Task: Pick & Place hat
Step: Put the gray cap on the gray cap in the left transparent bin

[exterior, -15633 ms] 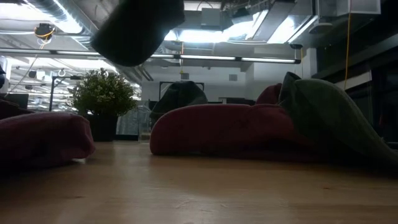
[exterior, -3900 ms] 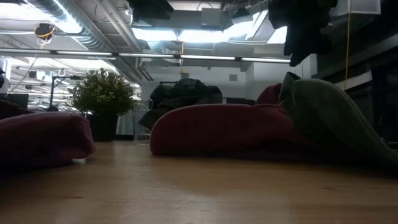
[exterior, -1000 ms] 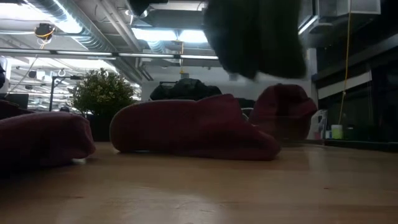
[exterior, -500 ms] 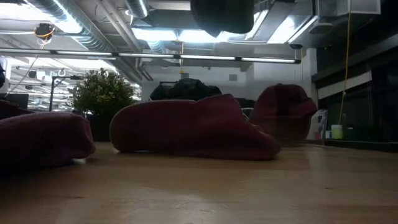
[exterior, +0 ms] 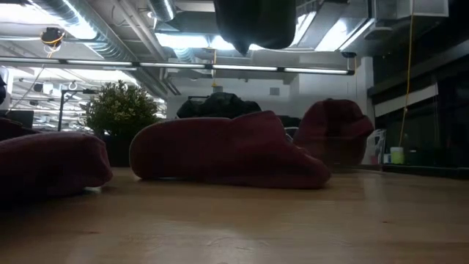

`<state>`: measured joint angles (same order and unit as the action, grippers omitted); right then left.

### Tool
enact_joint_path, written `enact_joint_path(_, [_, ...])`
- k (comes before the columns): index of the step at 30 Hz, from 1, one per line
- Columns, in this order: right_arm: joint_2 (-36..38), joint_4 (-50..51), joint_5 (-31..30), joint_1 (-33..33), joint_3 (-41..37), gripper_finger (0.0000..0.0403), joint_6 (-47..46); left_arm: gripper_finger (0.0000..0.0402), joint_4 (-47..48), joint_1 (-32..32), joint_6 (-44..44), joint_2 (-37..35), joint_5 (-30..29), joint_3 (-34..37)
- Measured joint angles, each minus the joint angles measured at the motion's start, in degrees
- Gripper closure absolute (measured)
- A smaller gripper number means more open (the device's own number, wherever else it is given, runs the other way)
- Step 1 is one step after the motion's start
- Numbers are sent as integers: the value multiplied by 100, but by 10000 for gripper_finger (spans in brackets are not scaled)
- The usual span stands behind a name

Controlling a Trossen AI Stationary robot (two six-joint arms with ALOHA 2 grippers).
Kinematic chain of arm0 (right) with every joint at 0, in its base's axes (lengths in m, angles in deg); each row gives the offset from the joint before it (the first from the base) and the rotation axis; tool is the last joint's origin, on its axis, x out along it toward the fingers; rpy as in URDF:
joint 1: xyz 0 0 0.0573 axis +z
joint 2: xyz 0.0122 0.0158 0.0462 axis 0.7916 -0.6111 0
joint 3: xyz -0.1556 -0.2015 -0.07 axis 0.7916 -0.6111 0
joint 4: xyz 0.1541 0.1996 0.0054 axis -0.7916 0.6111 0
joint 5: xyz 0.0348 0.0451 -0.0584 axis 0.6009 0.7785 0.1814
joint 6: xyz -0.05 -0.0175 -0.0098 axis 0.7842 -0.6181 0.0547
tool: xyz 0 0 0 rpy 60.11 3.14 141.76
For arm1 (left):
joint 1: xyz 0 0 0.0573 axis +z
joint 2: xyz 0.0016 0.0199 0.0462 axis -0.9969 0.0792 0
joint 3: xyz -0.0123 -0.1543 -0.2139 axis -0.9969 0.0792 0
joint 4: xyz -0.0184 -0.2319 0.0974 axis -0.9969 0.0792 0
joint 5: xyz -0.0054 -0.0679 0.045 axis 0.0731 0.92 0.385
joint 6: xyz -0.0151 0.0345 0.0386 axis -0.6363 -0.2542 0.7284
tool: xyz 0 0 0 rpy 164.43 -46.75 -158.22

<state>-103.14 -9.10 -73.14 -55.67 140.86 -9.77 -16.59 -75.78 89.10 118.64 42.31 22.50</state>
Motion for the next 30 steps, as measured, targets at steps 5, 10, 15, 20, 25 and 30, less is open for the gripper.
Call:
enact_joint_path(5, [-67, -24, 191, -6, -3, 391, 49, 170, -81, 416, -231, 174, 1137, -2])
enact_joint_path(10, [-89, -28, 382, -6, -3, 391, 139, 170, -87, 634, -717, 437, 2506, -1])
enact_joint_path(15, [-89, -39, 452, -6, -3, 391, 135, 169, -260, 659, -876, 784, 3355, 0])
enact_joint_path(20, [-89, -30, 446, -13, -3, 391, 132, 182, -365, 657, -1102, 965, 4005, 0])
enact_joint_path(25, [-89, -24, 439, -13, -3, 382, 135, 255, -378, 655, -1117, 966, 4236, 0])
enact_joint_path(30, [-89, -22, 425, -13, -3, 377, 135, 363, -383, 657, -1180, 966, 4591, 0])
